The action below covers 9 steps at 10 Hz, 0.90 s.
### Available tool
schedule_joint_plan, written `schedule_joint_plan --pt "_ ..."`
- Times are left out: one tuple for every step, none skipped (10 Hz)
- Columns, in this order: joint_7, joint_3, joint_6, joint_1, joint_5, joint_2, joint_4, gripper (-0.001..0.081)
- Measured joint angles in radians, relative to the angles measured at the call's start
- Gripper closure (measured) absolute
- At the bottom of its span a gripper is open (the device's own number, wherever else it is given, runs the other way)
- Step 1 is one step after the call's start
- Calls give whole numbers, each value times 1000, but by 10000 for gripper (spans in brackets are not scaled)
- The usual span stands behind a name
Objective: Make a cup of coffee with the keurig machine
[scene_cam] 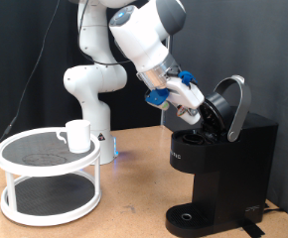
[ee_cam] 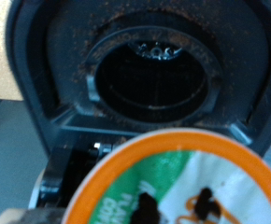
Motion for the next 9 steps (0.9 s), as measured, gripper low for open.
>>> schedule_joint_plan --pt "0 7 11 0 0 8 -6 446" --pt "0 15 24 0 0 14 -15 446" --pt "0 24 39 0 0 21 -22 446" --pt "0 31 48 0 0 28 -29 446" --pt "0 36 56 0 0 32 -36 446" --pt "0 39 69 0 0 32 -41 446" --pt "0 39 77 0 0 32 -44 446" --pt "0 39 82 -1 0 32 -48 446" --pt "1 39 86 -1 0 32 -54 446"
